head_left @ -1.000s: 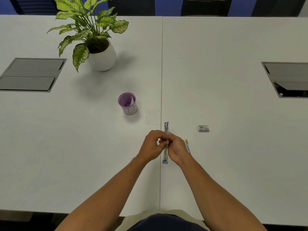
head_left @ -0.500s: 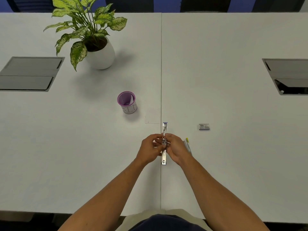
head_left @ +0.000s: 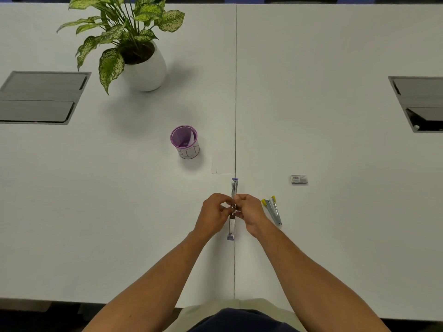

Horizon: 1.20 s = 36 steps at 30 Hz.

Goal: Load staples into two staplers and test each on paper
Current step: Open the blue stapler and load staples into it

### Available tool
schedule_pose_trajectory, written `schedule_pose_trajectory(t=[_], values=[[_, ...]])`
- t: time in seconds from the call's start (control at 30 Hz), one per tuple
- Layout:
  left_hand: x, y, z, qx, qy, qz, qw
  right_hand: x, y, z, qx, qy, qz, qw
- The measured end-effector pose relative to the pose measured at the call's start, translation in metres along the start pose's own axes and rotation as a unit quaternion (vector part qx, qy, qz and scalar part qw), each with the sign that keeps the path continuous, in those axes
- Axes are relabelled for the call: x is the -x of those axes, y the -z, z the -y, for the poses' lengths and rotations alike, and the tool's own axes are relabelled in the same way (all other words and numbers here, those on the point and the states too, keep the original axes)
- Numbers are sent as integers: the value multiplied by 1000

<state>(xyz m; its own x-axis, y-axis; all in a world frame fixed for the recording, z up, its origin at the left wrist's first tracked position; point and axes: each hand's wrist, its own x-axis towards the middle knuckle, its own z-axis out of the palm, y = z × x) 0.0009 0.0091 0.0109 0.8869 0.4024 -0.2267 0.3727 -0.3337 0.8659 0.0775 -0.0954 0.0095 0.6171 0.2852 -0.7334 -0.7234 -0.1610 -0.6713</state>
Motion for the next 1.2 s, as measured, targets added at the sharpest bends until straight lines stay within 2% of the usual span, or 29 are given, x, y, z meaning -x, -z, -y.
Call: schedule_pose_trajectory(t=[0.1, 0.37, 0.7, 0.93, 1.2], values=[[-3, 0, 5, 26, 27, 0, 999, -4, 0, -2, 10, 8, 1, 1000], [-14, -2, 20, 12, 65, 2, 998, -26, -6, -6, 122, 34, -23, 992], [-34, -2, 41, -47, 43, 0, 998, -51, -19, -11, 214, 65, -56, 973], [-42, -9, 43, -115, 18, -2, 993, -62, -18, -12, 301, 100, -71, 946], [-42, -11, 41, -160, 19, 27, 987, -63, -10, -10, 328, 114, -67, 935]])
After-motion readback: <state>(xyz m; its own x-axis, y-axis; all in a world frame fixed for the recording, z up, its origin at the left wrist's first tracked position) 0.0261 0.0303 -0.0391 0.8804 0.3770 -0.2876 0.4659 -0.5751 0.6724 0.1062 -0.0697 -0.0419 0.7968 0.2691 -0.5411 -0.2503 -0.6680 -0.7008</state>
